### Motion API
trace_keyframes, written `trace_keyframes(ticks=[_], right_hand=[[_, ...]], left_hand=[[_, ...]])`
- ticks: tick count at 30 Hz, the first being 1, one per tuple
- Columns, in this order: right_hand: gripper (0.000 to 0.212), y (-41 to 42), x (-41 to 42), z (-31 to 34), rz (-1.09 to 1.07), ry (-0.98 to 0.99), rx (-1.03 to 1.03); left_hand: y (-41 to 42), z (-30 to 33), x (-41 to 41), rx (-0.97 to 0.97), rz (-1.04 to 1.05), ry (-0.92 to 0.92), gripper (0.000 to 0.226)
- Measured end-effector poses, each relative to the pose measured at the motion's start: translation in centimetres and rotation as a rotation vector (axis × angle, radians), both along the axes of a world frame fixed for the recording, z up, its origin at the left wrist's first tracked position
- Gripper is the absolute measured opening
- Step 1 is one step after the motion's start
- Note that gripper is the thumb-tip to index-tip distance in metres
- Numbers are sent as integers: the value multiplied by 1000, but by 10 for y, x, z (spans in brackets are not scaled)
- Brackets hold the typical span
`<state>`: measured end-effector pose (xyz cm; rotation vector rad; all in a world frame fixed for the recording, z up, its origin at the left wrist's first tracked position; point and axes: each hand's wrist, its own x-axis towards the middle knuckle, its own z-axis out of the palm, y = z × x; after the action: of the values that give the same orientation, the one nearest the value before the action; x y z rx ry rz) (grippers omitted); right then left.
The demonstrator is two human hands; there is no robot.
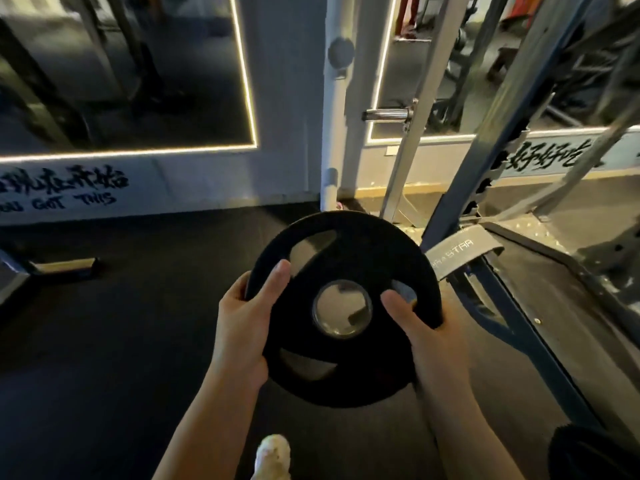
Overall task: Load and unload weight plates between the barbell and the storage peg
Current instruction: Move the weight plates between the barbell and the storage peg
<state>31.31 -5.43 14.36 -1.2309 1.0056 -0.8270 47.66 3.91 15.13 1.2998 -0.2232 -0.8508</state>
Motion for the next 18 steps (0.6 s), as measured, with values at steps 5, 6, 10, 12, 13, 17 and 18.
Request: trace_keyframes(ticks=[5, 6, 10, 12, 13, 17, 18], right_hand=[[56, -10, 98, 18, -7, -65, -25], [57, -13, 118, 21, -10, -79, -38], [48, -29, 158, 39, -70, -87, -99], [46, -44, 167, 49, -85, -131, -115], [45, -52, 171, 55, -99, -149, -110], [52, -86, 185, 67, -218, -202, -106], [57, -94, 191, 71, -251, -206, -83]], left_hand=[[-13, 35, 90, -6, 84, -93, 41], [-15, 40, 109, -22, 86, -89, 40], [-30, 52, 148, -93, 57, -74, 38], [-43, 58, 157, -134, 39, -66, 36], [-52, 61, 162, -157, 26, -63, 35], [-90, 71, 176, -214, -18, -63, 40], [-99, 73, 180, -226, -23, -75, 41]])
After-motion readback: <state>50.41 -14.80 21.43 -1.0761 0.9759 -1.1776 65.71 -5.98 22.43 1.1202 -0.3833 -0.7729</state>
